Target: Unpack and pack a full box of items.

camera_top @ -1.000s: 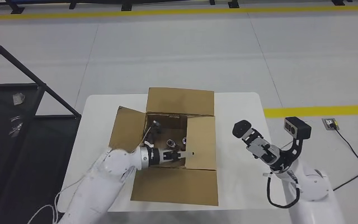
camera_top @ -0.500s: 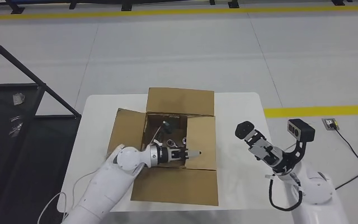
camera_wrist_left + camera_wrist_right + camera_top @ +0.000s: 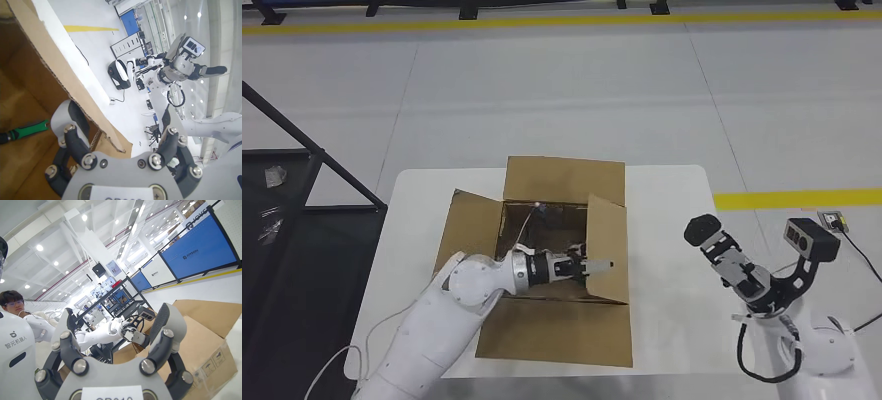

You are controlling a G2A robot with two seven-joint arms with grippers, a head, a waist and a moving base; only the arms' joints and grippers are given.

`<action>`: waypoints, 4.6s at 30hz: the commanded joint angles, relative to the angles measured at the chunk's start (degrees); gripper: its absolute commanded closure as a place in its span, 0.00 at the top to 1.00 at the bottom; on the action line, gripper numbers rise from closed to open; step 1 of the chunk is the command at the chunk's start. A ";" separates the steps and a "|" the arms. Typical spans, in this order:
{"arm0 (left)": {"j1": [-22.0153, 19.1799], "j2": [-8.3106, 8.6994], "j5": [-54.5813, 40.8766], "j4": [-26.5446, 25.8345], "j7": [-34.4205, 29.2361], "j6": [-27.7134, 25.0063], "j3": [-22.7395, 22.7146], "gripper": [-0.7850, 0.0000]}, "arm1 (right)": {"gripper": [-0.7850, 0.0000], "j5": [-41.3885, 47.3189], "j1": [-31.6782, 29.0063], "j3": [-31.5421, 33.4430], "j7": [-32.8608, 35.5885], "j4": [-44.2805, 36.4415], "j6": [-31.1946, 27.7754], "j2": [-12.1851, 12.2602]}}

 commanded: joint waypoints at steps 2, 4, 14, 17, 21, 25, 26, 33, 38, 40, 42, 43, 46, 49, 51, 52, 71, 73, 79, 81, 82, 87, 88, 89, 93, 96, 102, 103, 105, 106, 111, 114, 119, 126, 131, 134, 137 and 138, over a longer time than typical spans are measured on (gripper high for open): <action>-1.57 -0.87 -0.89 0.23 1.02 1.29 1.71 1.00 | 1.00 -0.57 -1.97 2.41 -1.50 -0.23 -0.26 0.35; -2.99 -1.69 -1.88 1.35 1.37 1.08 3.37 1.00 | 1.00 -0.67 -3.47 3.87 -2.49 -0.62 -0.51 0.54; -11.33 -7.80 -2.69 11.64 6.87 1.68 13.90 1.00 | 1.00 -0.59 -10.09 9.85 -6.81 -1.86 -1.35 1.30; -13.13 -9.79 -2.68 14.78 7.83 1.94 16.65 1.00 | 1.00 -0.17 -11.06 10.74 -7.44 -2.07 -1.41 1.50; -14.92 -12.17 -2.76 18.64 8.32 2.11 19.35 1.00 | 1.00 0.46 -10.81 10.09 -7.40 -1.03 -0.92 1.74; -16.24 -14.05 -3.05 22.15 8.50 1.57 20.71 1.00 | 1.00 1.46 -9.90 9.53 -8.35 0.67 -0.60 1.84; -16.50 -14.42 -3.01 22.94 8.35 1.44 20.93 1.00 | 1.00 1.46 -9.90 9.53 -8.35 0.67 -0.60 1.84; -17.28 -16.18 -3.65 26.87 7.85 -0.20 20.87 1.00 | 1.00 1.46 -9.90 9.53 -8.35 0.67 -0.60 1.84; -17.04 -15.60 -5.08 24.83 6.38 -4.11 17.81 1.00 | 1.00 1.46 -9.90 9.53 -8.35 0.67 -0.60 1.84; -16.18 -14.55 -5.11 22.60 6.17 -5.51 15.37 1.00 | 1.00 0.13 -9.83 9.67 -8.61 -0.28 -0.14 1.87; -14.74 -12.95 -4.71 19.54 5.77 -6.18 11.91 1.00 | 1.00 -4.31 -9.41 9.71 -9.28 -2.76 -0.11 1.91; -13.65 -11.97 -4.45 17.36 5.33 -6.38 9.82 1.00 | 1.00 -7.03 -9.03 9.59 -9.55 -3.95 0.07 1.93; -8.18 -8.40 -1.95 8.75 4.62 -5.97 1.64 1.00 | 1.00 -16.04 -7.18 8.04 -10.11 -7.83 2.23 1.92; 0.42 -4.72 1.29 -3.42 3.76 -3.31 -8.98 1.00 | 1.00 -25.27 -4.13 4.50 -9.09 -11.59 5.89 1.94; 7.28 -2.76 2.56 -12.00 3.02 -1.52 -16.12 1.00 | 1.00 -30.88 -1.41 1.39 -7.33 -13.20 8.25 2.00; 10.48 -1.95 3.02 -15.68 2.80 -0.73 -19.71 1.00 | 1.00 -33.93 0.23 -0.57 -5.83 -14.12 9.48 2.03; 45.50 2.33 -8.50 -28.52 4.56 -9.83 -52.71 1.00 | 1.00 -64.28 43.44 -54.72 14.54 21.33 30.34 -6.86; 46.14 2.40 -8.64 -28.56 3.92 -10.28 -52.32 1.00 | 1.00 -65.00 46.17 -58.32 13.26 27.27 31.63 -8.74; 46.14 2.40 -8.64 -28.56 3.92 -10.28 -52.32 1.00 | 1.00 -61.86 51.06 -62.54 8.20 42.50 33.09 -13.12; 46.14 2.40 -8.64 -28.56 3.92 -10.28 -52.32 1.00 | 1.00 -62.36 52.04 -63.24 7.17 45.99 33.83 -14.03; 46.14 2.40 -8.64 -28.56 3.92 -10.28 -52.32 1.00 | 1.00 -62.26 52.33 -63.41 6.67 47.64 34.26 -14.43; 46.14 2.40 -8.64 -28.56 3.92 -10.28 -52.32 1.00 | 1.00 -63.59 53.17 -64.77 3.93 54.41 36.07 -16.33; 46.14 2.40 -8.64 -28.56 3.92 -10.28 -52.32 1.00 | 1.00 -63.68 53.18 -64.97 3.17 55.45 36.09 -16.68; 46.14 2.40 -8.64 -28.56 3.92 -10.28 -52.32 1.00 | 1.00 -64.26 53.21 -65.34 2.54 56.35 36.27 -17.03; 46.14 2.40 -8.64 -28.56 3.92 -10.28 -52.32 1.00 | 1.00 -65.47 53.22 -66.41 0.66 58.38 36.28 -18.40; 46.14 2.40 -8.64 -28.56 3.92 -10.28 -52.32 1.00 | 0.87 -66.37 53.54 -66.71 -0.54 59.61 36.41 -19.15; 46.14 2.40 -8.64 -28.56 3.92 -10.28 -52.32 1.00 | 0.45 -66.08 53.96 -66.58 -0.09 61.83 35.43 -20.44; 46.14 2.40 -8.64 -28.56 3.92 -10.28 -52.32 1.00 | 0.44 -65.91 54.04 -66.54 0.32 62.40 35.07 -20.64; 46.14 2.40 -8.64 -28.56 3.92 -10.28 -52.32 1.00 | 0.43 -65.55 54.11 -66.50 0.81 63.19 34.37 -21.06; 46.14 2.40 -8.64 -28.56 3.92 -10.28 -52.32 1.00 | 0.43 -65.28 54.15 -66.44 1.08 63.57 33.93 -21.27; 46.14 2.40 -8.64 -28.56 3.92 -10.28 -52.32 1.00 | 0.03 -63.00 54.45 -65.40 0.58 65.25 31.01 -22.00; 46.14 2.40 -8.64 -28.56 3.92 -10.28 -52.32 1.00 | 0.00 -62.72 55.00 -64.77 0.38 65.24 29.69 -22.10; 46.14 2.40 -8.64 -28.56 3.92 -10.28 -52.32 1.00 | 0.00 -62.15 55.57 -62.40 1.75 60.53 27.54 -21.01; 46.14 2.40 -8.64 -28.56 3.92 -10.28 -52.32 1.00 | 0.00 -61.14 49.99 -52.39 9.94 40.71 22.68 -14.88; 46.14 2.40 -8.64 -28.56 3.92 -10.28 -52.32 1.00 | 0.00 -65.58 37.98 -39.30 17.07 15.43 25.00 -9.19; 46.14 2.40 -8.64 -28.56 3.92 -10.28 -52.32 1.00 | 0.00 -71.87 30.09 -31.56 18.75 0.58 27.84 -6.85; 46.14 2.40 -8.64 -28.56 3.92 -10.28 -52.32 1.00 | 0.00 -79.69 24.28 -23.59 17.90 -9.55 31.62 -5.27; 46.14 2.40 -8.64 -28.56 3.92 -10.28 -52.32 1.00 | 0.00 -79.89 22.52 -20.06 16.02 -11.77 32.98 -4.90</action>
